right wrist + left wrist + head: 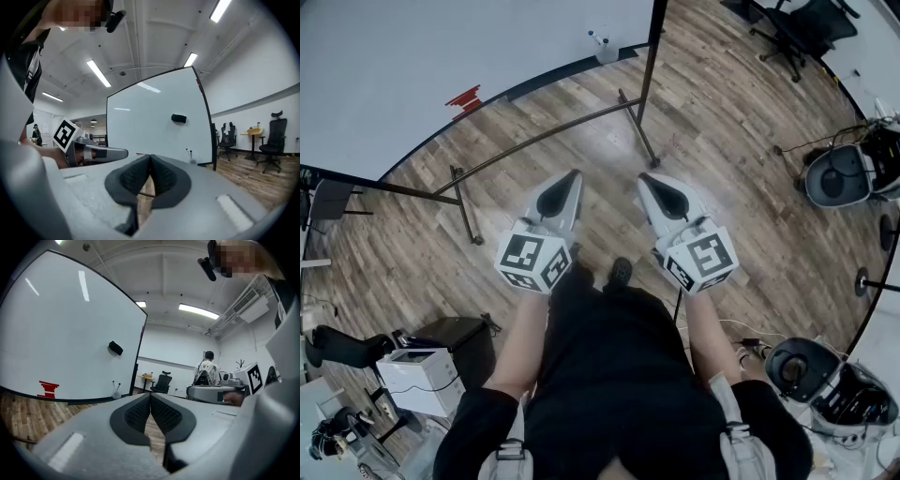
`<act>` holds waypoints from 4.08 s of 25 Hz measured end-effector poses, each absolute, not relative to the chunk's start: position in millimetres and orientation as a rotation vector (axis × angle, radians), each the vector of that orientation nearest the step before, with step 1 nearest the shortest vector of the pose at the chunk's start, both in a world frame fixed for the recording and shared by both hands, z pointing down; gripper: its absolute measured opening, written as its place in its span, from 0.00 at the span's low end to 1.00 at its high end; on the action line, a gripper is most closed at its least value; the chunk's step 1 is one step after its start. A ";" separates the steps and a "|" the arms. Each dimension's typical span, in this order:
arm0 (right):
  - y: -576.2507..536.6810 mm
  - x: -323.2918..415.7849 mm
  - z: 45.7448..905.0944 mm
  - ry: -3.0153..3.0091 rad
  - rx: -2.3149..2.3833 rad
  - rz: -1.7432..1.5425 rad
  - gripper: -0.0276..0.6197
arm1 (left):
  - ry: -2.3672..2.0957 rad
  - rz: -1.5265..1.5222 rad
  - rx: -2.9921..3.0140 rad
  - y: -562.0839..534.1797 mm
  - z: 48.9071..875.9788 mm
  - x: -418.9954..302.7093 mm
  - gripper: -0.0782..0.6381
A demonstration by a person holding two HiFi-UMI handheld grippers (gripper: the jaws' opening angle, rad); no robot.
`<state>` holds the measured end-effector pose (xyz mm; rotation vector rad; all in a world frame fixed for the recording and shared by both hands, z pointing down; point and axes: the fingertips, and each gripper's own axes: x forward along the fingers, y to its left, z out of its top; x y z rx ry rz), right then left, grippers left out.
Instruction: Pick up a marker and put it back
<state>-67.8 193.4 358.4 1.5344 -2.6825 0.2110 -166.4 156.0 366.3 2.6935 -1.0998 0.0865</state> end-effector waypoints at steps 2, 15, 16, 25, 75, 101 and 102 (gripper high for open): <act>195.5 -66.3 357.3 -2.709 1.525 0.215 0.05 | -1.100 0.087 2.697 157.2 366.1 -165.0 0.13; 200.5 -37.2 346.7 -2.781 1.597 0.379 0.05 | -1.149 0.089 2.695 161.4 357.7 -161.3 0.13; 201.1 -35.1 346.9 -2.776 1.603 0.382 0.05 | -1.151 0.090 2.694 162.3 357.9 -160.4 0.13; 200.4 -25.4 355.7 -2.738 1.638 0.417 0.05 | -1.131 0.116 2.698 166.2 365.6 -154.5 0.13; -94.9 -3.9 345.6 -2.703 1.540 0.337 0.05 | -0.988 0.237 2.716 -129.3 404.1 -73.3 0.13; -156.0 47.1 370.1 -2.817 1.191 0.385 0.05 | -1.280 0.476 2.594 -220.3 476.9 -23.2 0.23; -156.6 48.3 369.9 -2.818 1.188 0.387 0.05 | -1.281 0.494 2.591 -222.4 480.3 -22.3 0.24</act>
